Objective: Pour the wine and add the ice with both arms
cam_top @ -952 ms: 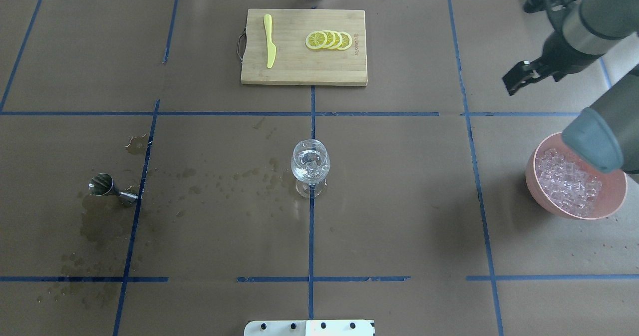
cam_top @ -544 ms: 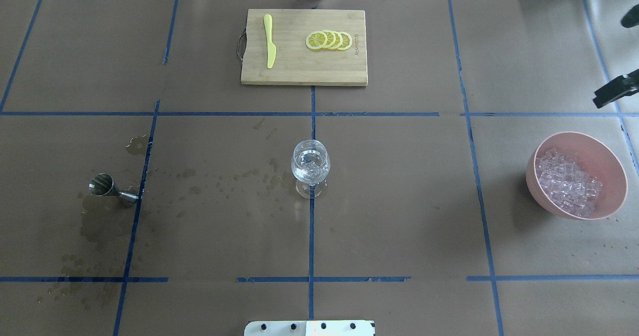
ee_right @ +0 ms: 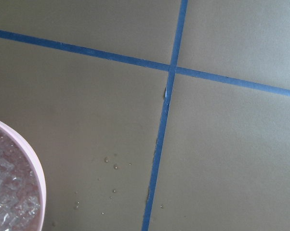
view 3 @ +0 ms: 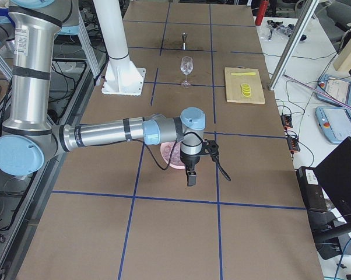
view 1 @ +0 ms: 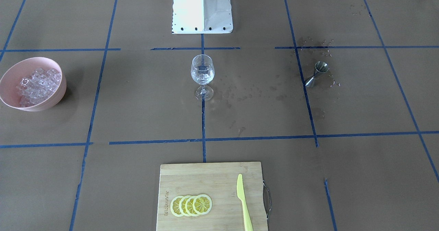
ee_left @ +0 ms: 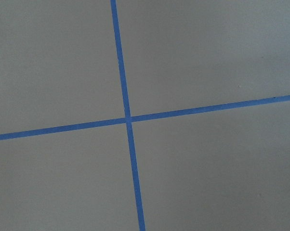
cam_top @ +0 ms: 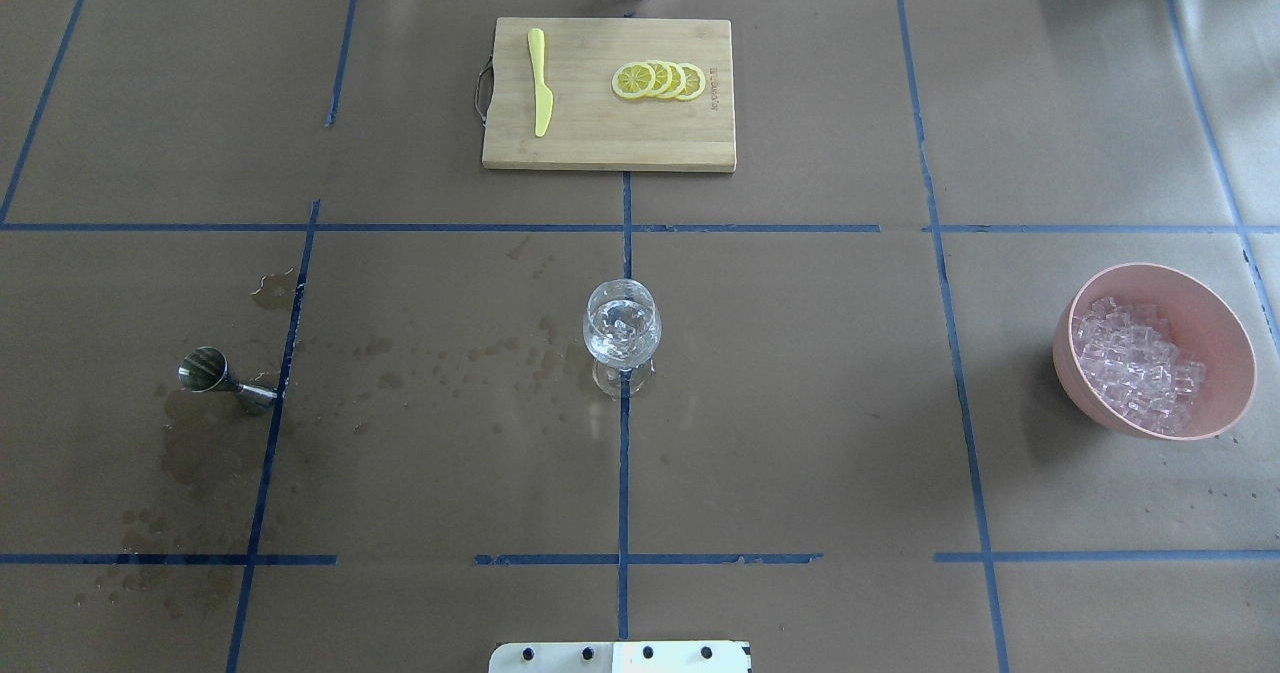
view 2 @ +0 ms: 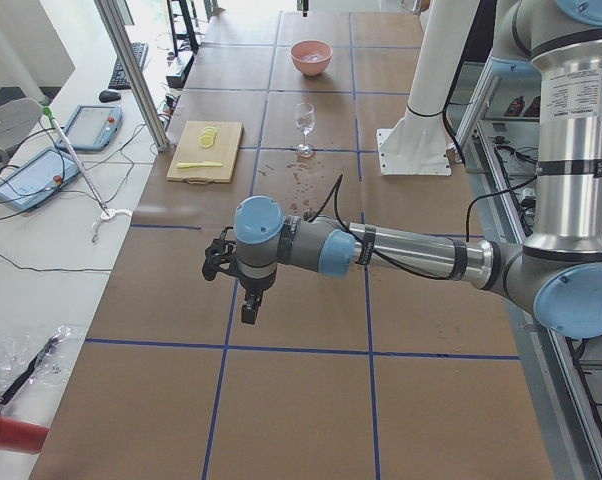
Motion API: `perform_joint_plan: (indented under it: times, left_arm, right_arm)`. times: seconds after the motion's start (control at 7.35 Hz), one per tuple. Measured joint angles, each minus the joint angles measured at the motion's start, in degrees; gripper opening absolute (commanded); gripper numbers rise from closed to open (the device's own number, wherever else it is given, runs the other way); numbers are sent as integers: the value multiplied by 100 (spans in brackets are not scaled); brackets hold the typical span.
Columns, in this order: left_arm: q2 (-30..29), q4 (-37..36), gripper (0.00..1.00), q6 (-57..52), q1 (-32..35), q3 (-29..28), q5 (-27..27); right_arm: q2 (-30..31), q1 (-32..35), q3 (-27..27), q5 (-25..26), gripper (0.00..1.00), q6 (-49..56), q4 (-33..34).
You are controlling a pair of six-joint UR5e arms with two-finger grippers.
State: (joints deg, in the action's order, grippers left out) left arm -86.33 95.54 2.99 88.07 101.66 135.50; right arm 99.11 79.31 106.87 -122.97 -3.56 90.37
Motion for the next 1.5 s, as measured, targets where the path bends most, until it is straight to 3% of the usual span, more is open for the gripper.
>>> perform_joint_plan:
  times: [0.82, 1.5]
  left_arm:
    - [190, -53, 100, -231, 8, 7, 11]
    - [136, -634, 100, -255, 9, 80, -2]
  right_arm:
    - [386, 826, -57, -902, 100, 580, 3]
    - [398, 937, -167, -931, 100, 584, -28]
